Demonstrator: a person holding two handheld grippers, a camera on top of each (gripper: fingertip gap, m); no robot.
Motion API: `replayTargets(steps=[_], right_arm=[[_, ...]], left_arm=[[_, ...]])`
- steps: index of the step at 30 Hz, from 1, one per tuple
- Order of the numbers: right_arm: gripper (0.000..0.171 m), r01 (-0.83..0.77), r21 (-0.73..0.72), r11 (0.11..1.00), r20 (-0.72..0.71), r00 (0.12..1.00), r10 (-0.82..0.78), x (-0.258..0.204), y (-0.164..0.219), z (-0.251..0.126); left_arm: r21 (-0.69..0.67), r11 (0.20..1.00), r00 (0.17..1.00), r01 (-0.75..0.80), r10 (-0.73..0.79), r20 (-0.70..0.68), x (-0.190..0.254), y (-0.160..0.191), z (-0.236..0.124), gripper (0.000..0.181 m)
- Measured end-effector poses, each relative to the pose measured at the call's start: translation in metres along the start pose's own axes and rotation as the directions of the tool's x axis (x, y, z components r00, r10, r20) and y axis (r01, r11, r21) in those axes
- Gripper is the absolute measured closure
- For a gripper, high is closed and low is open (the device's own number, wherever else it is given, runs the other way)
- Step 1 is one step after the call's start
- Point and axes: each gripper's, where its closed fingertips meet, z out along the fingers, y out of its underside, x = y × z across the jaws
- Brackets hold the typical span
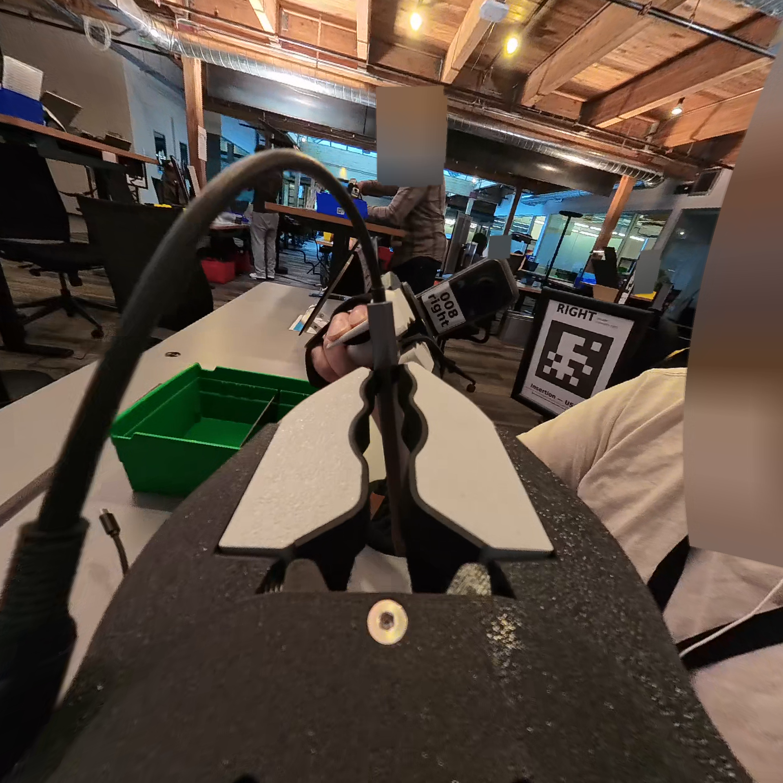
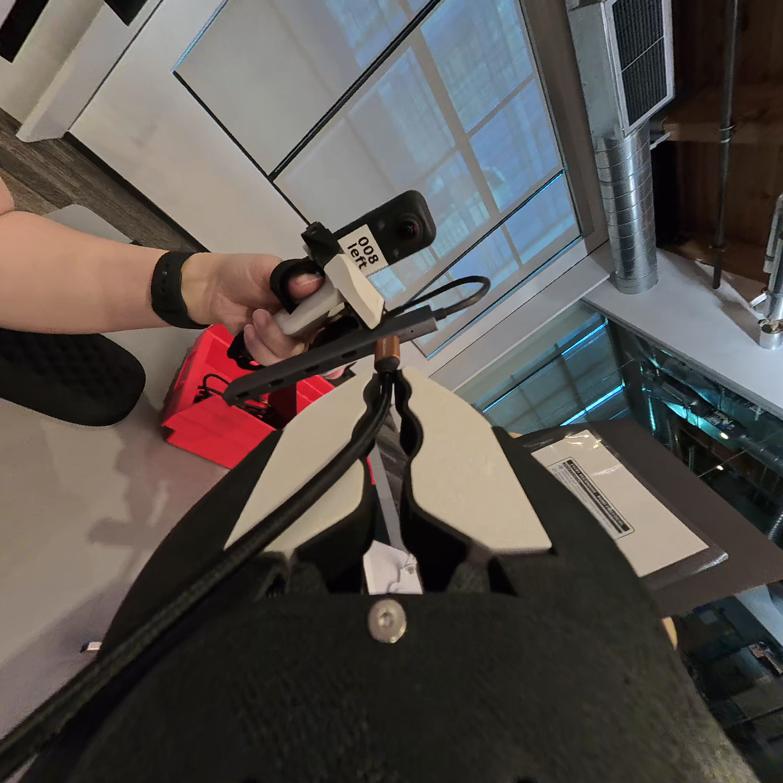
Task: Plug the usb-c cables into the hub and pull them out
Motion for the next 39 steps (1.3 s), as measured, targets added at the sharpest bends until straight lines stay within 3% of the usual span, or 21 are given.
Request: replayTargets(steps=[1, 4, 6, 9, 11, 15, 18, 22, 25, 27, 30, 32, 35, 39], right_arm=[[0.164, -0.005, -0.001, 1.000, 0.003, 1.000, 0.005, 0.000, 0.001, 0.000], [0.164, -0.056, 0.002, 0.998, -0.008, 0.998, 0.056, 0.005, 0.006, 0.001], [0.164, -0.069, -0.040, 0.997, -0.065, 0.996, 0.067, 0.013, 0.018, 0.003], [0.164, -0.094, -0.083, 0.992, -0.234, 0.969, 0.072, 0.037, 0.031, 0.001], [0.164, -0.130, -0.122, 0.984, -0.319, 0.944, 0.086, 0.048, 0.041, -0.001], [0.164, -0.204, -0.189, 0.961, -0.405, 0.907, 0.113, 0.054, 0.062, 0.005], [0.164, -0.282, -0.237, 0.930, -0.431, 0.888, 0.159, 0.051, 0.081, 0.014], [0.161, -0.329, -0.348, 0.878, -0.359, 0.912, 0.200, 0.039, 0.109, 0.019], [0.153, -0.359, -0.533, 0.766, -0.262, 0.931, 0.254, 0.025, 0.140, 0.001], [0.153, -0.385, -0.604, 0.698, -0.301, 0.921, 0.248, 0.033, 0.155, -0.021], [0.153, -0.456, -0.650, 0.608, -0.308, 0.889, 0.338, 0.029, 0.167, -0.045], [0.154, -0.512, -0.645, 0.568, -0.348, 0.858, 0.378, 0.031, 0.175, -0.054], [0.153, -0.596, -0.672, 0.440, -0.323, 0.770, 0.550, 0.003, 0.189, -0.050], [0.153, -0.567, -0.764, 0.307, -0.305, 0.737, 0.603, -0.033, 0.221, -0.038]], left_arm=[[0.002, 1.000, 1.000, -0.006, 0.006, 0.006, -0.001, 0.000, 0.000, 0.171], [-0.009, 0.998, 0.996, -0.057, 0.057, 0.067, -0.009, 0.001, 0.000, 0.169], [-0.073, 0.991, 0.975, -0.108, 0.120, 0.188, -0.025, 0.007, -0.002, 0.166], [-0.240, 0.954, 0.876, -0.180, 0.267, 0.402, -0.055, 0.020, -0.011, 0.141], [-0.306, 0.927, 0.797, -0.215, 0.348, 0.494, -0.071, 0.025, -0.013, 0.137], [-0.346, 0.909, 0.679, -0.231, 0.405, 0.612, -0.097, 0.031, -0.012, 0.141], [-0.380, 0.895, 0.612, -0.234, 0.440, 0.658, -0.114, 0.038, -0.018, 0.158], [-0.457, 0.886, 0.626, -0.083, 0.403, 0.668, -0.132, 0.059, -0.030, 0.158], [-0.416, 0.909, 0.687, 0.030, 0.284, 0.669, -0.138, 0.068, -0.036, 0.159], [-0.447, 0.892, 0.727, 0.060, 0.268, 0.633, -0.137, 0.074, -0.040, 0.159], [-0.625, 0.777, 0.734, 0.076, 0.381, 0.562, -0.139, 0.094, -0.058, 0.159], [-0.731, 0.675, 0.782, 0.101, 0.400, 0.478, -0.134, 0.115, -0.065, 0.159], [-0.802, 0.580, 0.818, 0.142, 0.387, 0.425, -0.134, 0.138, -0.073, 0.159], [-0.883, 0.463, 0.888, 0.081, 0.368, 0.275, -0.121, 0.162, -0.080, 0.159]])
